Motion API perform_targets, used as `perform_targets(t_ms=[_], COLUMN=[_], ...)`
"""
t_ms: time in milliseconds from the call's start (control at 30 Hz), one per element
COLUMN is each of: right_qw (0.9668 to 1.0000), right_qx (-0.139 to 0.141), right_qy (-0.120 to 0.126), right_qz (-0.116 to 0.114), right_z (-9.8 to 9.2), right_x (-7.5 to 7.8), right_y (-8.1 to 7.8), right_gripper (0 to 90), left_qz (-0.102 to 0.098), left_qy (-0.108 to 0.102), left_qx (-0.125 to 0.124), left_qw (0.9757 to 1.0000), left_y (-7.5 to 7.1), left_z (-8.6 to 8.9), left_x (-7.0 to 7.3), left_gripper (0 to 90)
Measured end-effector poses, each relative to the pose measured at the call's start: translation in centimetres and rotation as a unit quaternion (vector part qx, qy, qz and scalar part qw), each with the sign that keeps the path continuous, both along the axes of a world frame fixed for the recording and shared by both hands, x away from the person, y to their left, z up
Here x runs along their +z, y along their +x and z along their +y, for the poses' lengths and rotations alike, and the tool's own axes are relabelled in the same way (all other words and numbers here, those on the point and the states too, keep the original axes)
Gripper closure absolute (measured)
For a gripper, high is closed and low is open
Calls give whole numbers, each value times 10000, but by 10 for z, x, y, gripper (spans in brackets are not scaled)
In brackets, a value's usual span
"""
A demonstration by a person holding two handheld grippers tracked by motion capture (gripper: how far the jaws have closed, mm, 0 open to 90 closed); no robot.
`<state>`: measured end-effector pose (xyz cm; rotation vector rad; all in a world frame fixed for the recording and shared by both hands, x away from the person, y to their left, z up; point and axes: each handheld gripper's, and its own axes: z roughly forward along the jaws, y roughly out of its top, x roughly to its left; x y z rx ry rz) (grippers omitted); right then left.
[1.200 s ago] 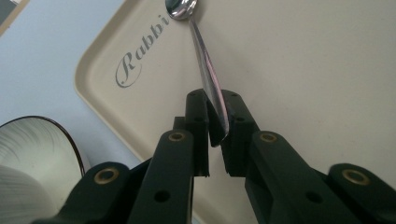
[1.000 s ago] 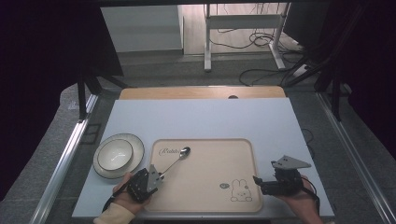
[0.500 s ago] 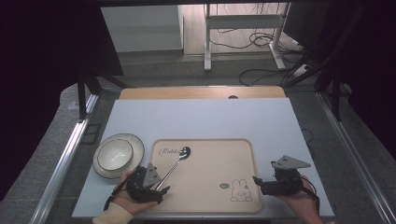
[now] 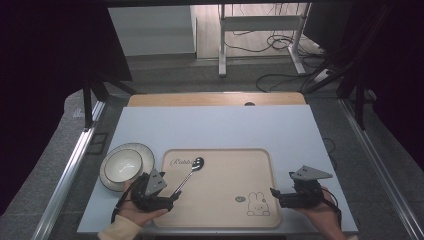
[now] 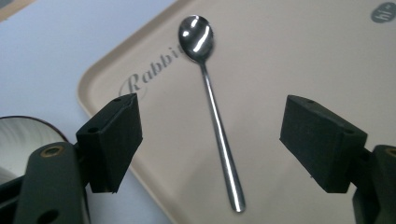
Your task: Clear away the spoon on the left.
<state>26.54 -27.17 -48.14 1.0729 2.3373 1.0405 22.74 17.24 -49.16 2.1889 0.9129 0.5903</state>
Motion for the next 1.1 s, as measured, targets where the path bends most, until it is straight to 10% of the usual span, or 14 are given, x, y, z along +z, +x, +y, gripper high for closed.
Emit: perform_targets(t_ms=[433, 1100], right_qw=[9999, 9996], right_qx=[-65, -271], right_qy=[20, 86], right_qz=[-145, -45], right_z=[-8, -19], right_x=[4, -2], right_y=[-7, 3], right_gripper=[124, 124], left_qz=[-221, -270], left_qy=[-263, -659], left_qx=[348, 1239], left_qw=[9988, 9897], left_y=[-6, -25], left_z=[18, 79], left_x=[12, 16], left_gripper=[213, 221])
